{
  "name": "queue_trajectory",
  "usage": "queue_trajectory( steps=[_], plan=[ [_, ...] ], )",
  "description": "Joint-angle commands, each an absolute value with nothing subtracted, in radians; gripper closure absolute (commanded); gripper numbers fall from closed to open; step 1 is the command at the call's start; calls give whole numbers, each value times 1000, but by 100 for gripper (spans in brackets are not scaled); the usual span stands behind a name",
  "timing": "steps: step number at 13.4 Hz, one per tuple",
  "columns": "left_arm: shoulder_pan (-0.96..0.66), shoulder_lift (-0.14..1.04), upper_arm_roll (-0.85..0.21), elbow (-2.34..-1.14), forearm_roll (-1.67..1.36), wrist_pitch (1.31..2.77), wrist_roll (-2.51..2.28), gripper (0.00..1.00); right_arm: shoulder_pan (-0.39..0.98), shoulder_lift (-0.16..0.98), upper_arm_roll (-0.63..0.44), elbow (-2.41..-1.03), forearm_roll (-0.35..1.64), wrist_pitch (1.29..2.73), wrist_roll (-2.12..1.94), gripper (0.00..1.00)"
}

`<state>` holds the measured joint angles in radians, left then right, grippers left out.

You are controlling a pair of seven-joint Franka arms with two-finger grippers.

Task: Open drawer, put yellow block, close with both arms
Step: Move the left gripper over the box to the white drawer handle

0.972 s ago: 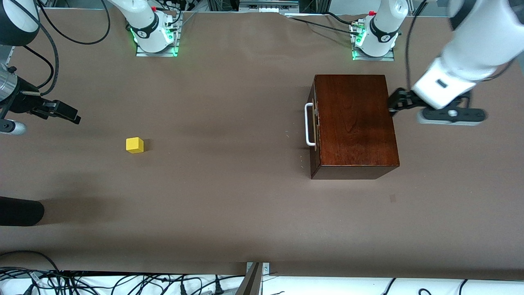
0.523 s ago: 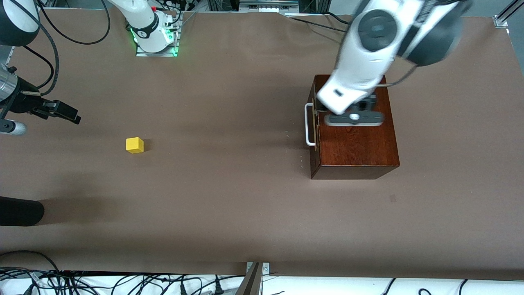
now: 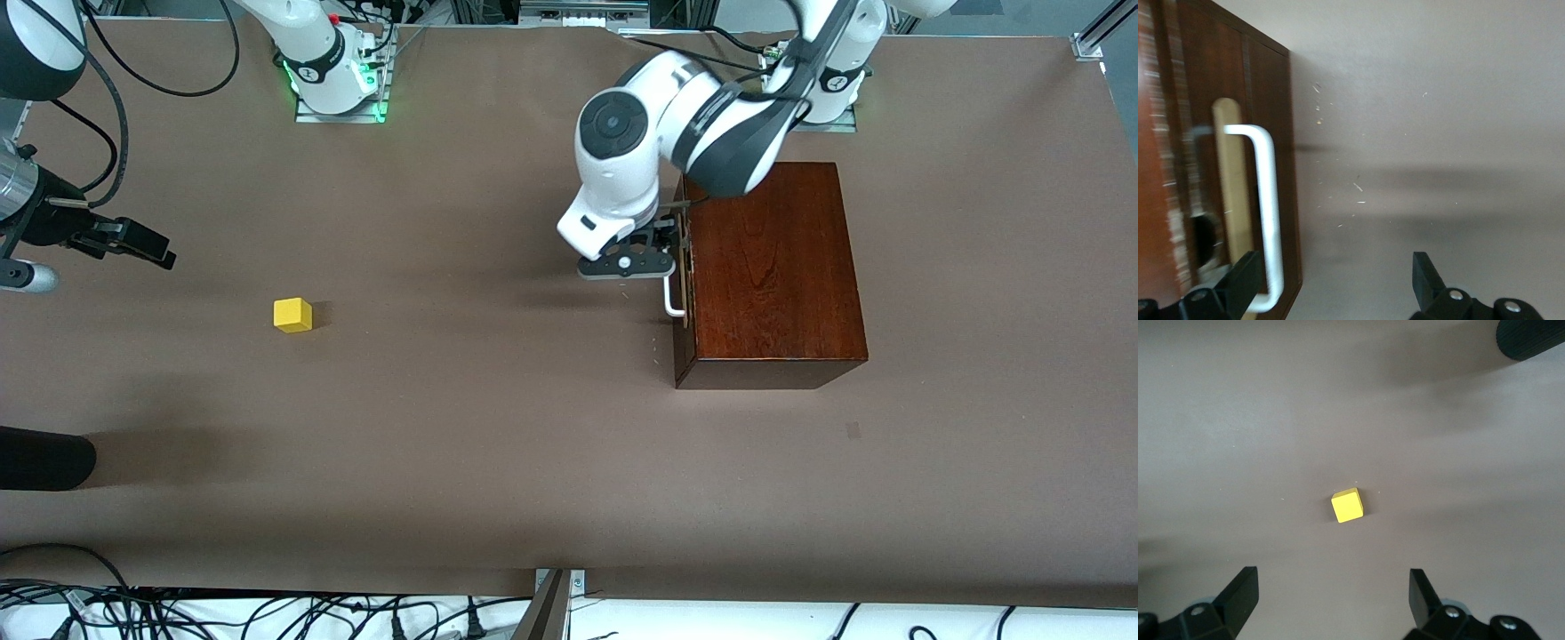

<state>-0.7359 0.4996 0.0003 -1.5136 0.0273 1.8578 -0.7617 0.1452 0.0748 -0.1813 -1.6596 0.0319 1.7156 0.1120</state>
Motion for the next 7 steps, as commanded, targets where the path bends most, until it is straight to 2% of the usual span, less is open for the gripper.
queue_trajectory(
  steps=[1, 7],
  plan=[
    [-742, 522, -1, -1537, 104, 1894, -770, 0, 137, 77, -176, -1651, 40, 1701, 107, 0],
    [-730, 528, -5, -1588, 147, 1887, -704, 0, 137, 78, -176, -1652, 38, 1701, 107, 0]
  ],
)
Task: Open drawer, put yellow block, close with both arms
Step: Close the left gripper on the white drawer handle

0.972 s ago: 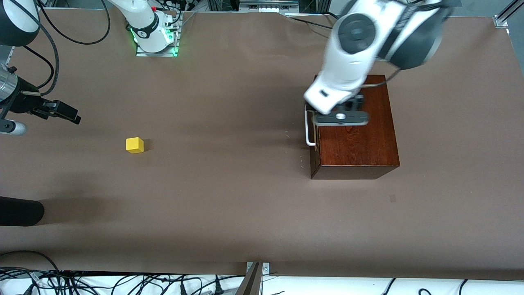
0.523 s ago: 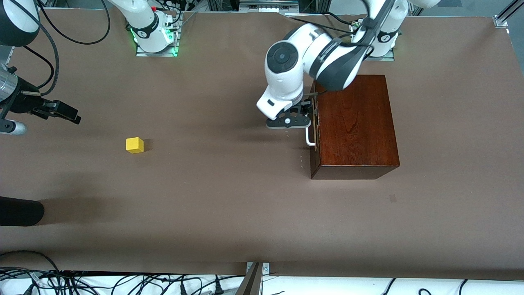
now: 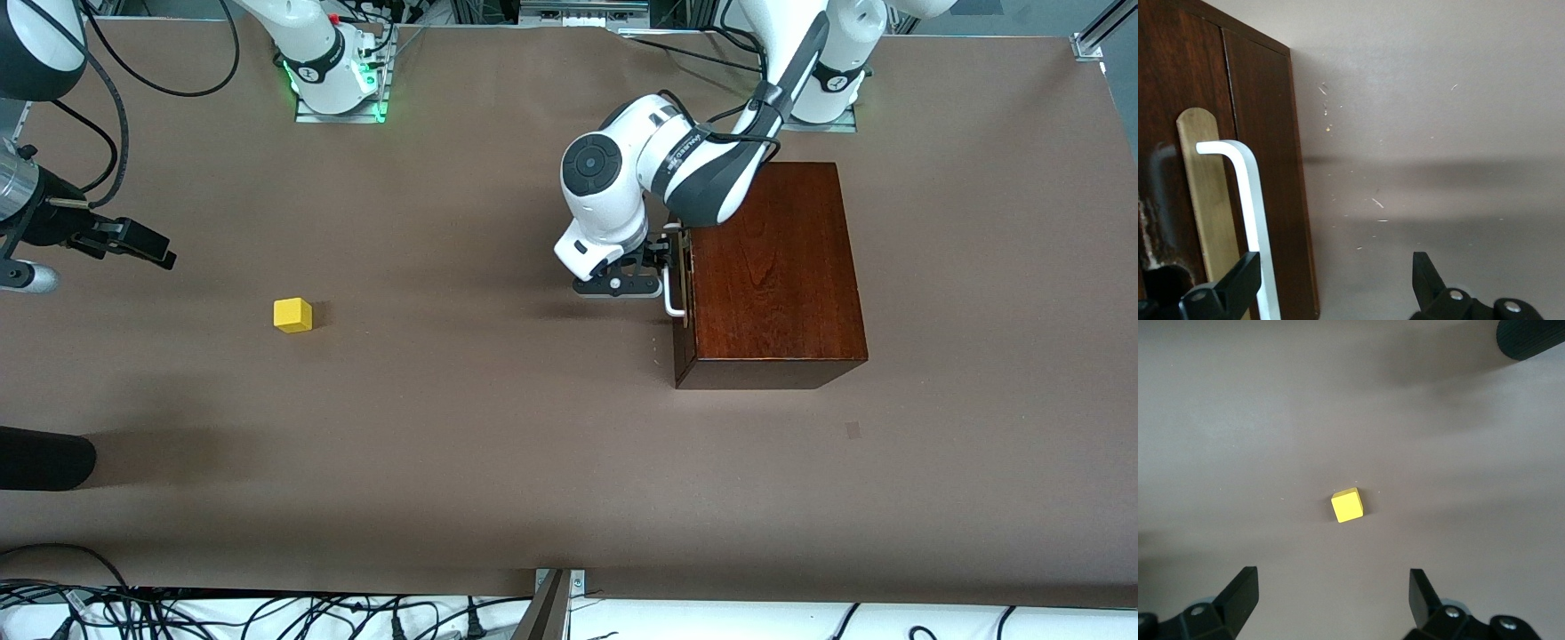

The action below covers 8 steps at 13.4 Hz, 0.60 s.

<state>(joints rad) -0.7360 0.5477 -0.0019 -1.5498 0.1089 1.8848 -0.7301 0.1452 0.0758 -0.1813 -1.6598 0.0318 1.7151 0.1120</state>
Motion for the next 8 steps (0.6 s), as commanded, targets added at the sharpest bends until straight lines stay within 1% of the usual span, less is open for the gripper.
queue_trajectory(
  steps=[1, 8],
  plan=[
    [-730, 528, -3, -1589, 155, 1887, -703, 0, 137, 80, -176, -1651, 38, 1701, 107, 0],
    [-701, 529, 0, -1595, 160, 1893, -687, 0, 137, 83, -176, -1652, 38, 1701, 107, 0]
  ],
)
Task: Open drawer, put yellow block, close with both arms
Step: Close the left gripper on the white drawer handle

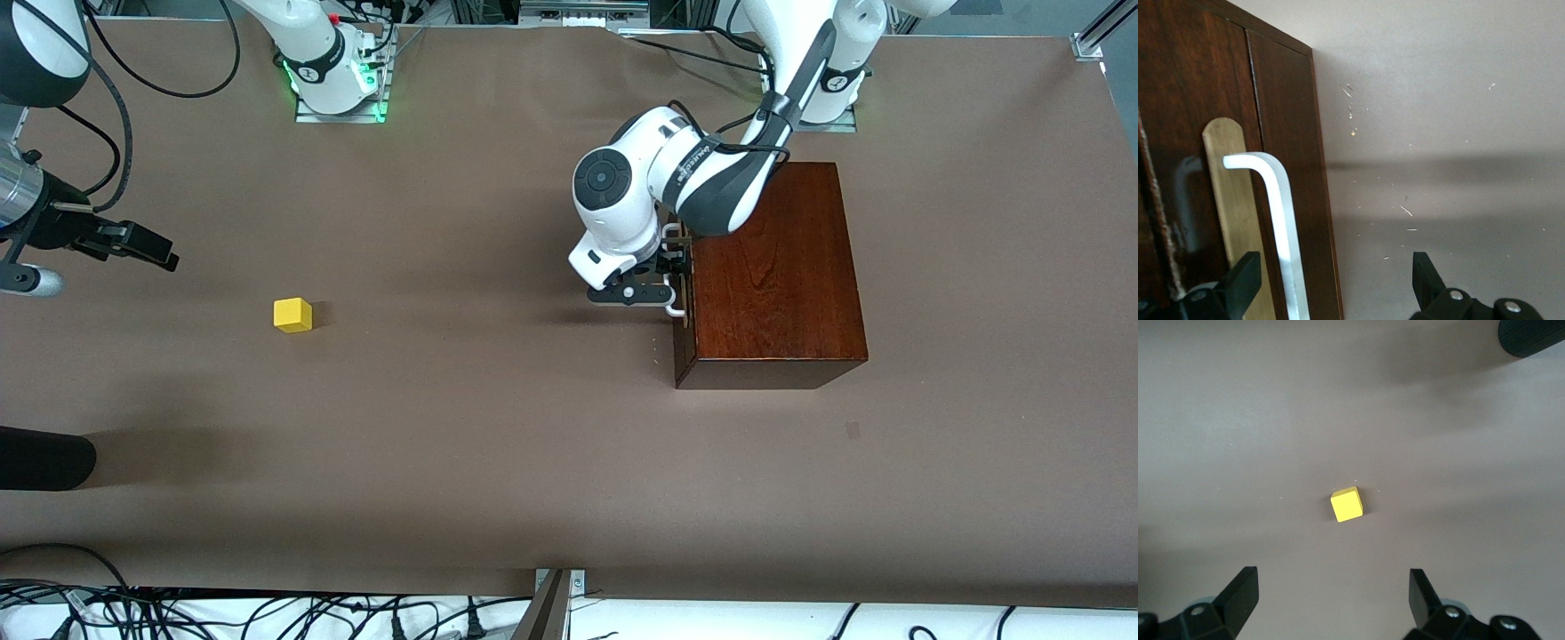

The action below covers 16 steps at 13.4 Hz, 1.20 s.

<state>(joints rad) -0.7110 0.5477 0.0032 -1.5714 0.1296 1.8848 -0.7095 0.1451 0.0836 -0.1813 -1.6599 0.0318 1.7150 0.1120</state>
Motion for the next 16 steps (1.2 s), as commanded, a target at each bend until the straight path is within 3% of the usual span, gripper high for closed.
queue_trajectory(
  steps=[1, 16],
  plan=[
    [-701, 531, 0, -1597, 158, 1894, -686, 0, 137, 84, -176, -1652, 38, 1701, 107, 0],
    [-707, 601, -3, -1583, 80, 1983, -755, 0, 141, 91, -175, -1652, 35, 1701, 109, 0]
  ],
)
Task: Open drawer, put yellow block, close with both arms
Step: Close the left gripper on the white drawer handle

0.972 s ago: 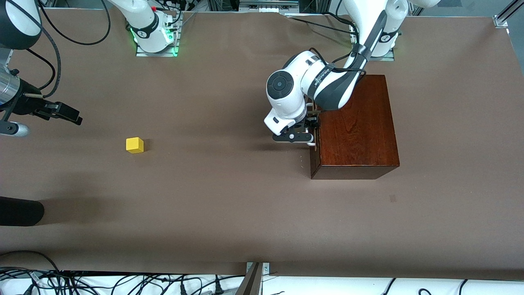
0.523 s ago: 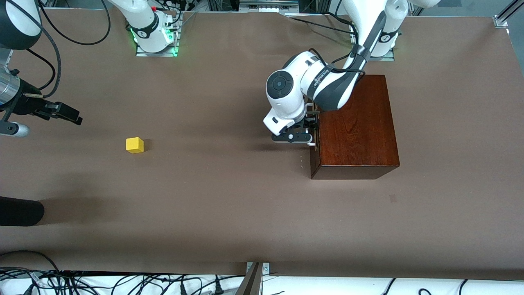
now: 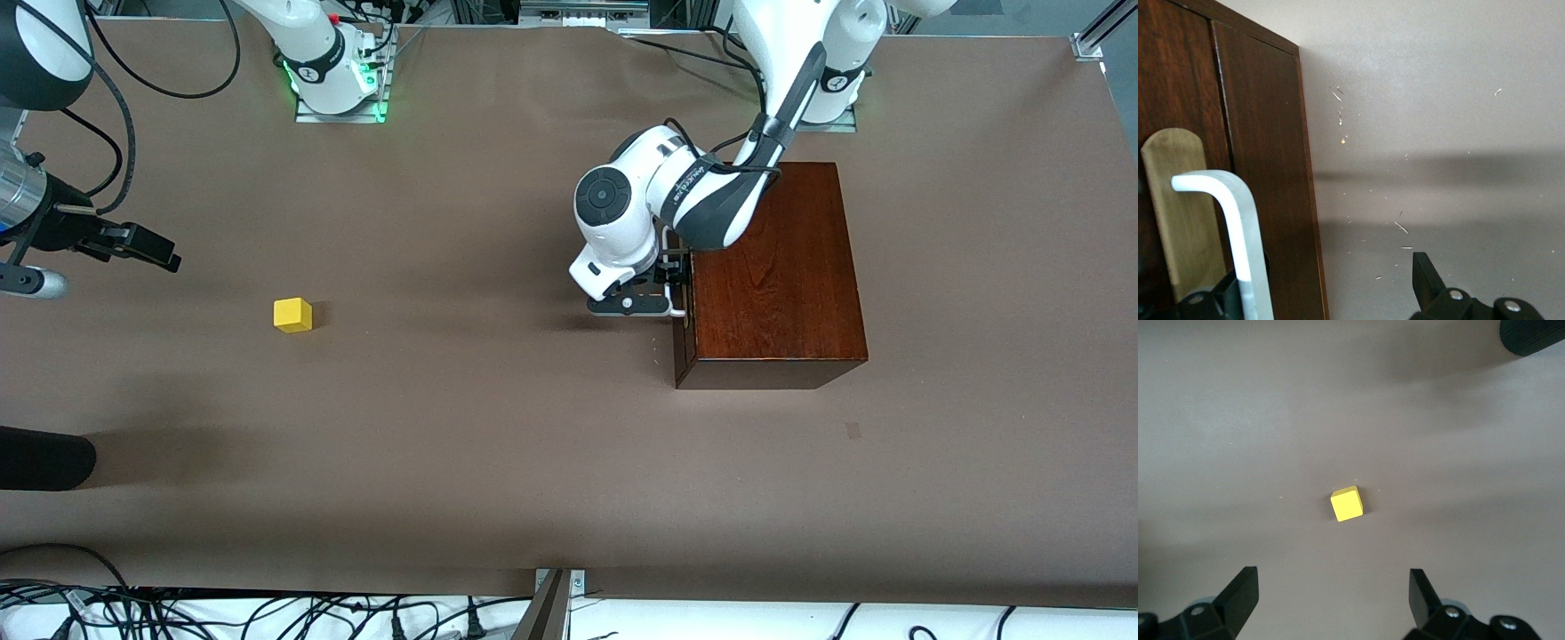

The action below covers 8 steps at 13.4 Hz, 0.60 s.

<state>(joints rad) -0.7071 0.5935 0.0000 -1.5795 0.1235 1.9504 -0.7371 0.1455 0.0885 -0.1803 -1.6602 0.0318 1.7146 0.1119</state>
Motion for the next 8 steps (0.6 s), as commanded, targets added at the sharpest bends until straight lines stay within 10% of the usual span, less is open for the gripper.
queue_trajectory(
  steps=[1, 8],
  plan=[
    [-713, 609, -3, -1577, 77, 1983, -756, 0, 141, 92, -175, -1652, 35, 1701, 109, 0],
    [-785, 684, -5, -1450, 61, 1999, -902, 0, 141, 92, -176, -1652, 35, 1701, 109, 0]
  ],
)
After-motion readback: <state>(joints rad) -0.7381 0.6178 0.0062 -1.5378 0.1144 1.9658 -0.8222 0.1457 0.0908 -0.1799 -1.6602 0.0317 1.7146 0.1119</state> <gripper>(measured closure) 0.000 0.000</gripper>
